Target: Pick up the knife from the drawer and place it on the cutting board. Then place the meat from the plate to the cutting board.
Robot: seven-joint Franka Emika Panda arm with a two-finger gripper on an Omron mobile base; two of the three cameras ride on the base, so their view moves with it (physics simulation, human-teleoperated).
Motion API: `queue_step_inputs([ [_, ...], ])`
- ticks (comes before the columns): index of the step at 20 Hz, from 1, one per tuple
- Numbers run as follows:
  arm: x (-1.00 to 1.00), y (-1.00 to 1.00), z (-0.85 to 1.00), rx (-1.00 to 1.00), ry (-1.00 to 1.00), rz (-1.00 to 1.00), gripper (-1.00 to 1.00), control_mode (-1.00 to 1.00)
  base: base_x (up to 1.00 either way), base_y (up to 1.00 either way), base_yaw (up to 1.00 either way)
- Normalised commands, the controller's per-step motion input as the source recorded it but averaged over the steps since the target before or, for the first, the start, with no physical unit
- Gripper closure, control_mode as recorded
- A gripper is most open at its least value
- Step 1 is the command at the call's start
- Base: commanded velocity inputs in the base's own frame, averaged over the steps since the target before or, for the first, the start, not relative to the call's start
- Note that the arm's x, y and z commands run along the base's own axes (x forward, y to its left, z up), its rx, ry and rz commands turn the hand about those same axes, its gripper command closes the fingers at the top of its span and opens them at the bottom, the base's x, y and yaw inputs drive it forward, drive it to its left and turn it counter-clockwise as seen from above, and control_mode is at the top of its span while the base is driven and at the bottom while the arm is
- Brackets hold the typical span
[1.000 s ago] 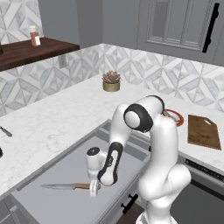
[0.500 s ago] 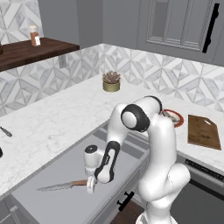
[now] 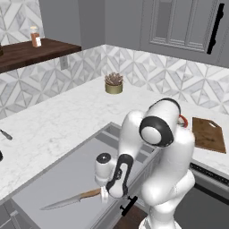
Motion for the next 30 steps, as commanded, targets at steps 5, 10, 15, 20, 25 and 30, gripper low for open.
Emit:
queue_step_inputs([
  [5,0.00,-0.37,1.00,0.00,0.00,0.18,1.00,-1.00,0.00,0.00,0.00],
  [10,-0.01,-0.12,1.00,0.00,0.02,0.03,1.00,-1.00,0.00,0.00,0.00],
  [15,-0.32,-0.42,1.00,0.00,0.01,0.03,1.00,-1.00,0.00,0.00,0.00],
  [20,-0.38,-0.54,1.00,-0.01,0.00,0.02,1.00,-1.00,0.00,0.00,0.00],
  [25,0.12,-0.91,0.72,-0.08,0.07,-0.16,1.00,-1.00,0.00,0.00,0.00],
  [30,0.37,-1.00,0.47,-0.01,0.21,-0.46,1.00,-1.00,0.00,0.00,0.00],
])
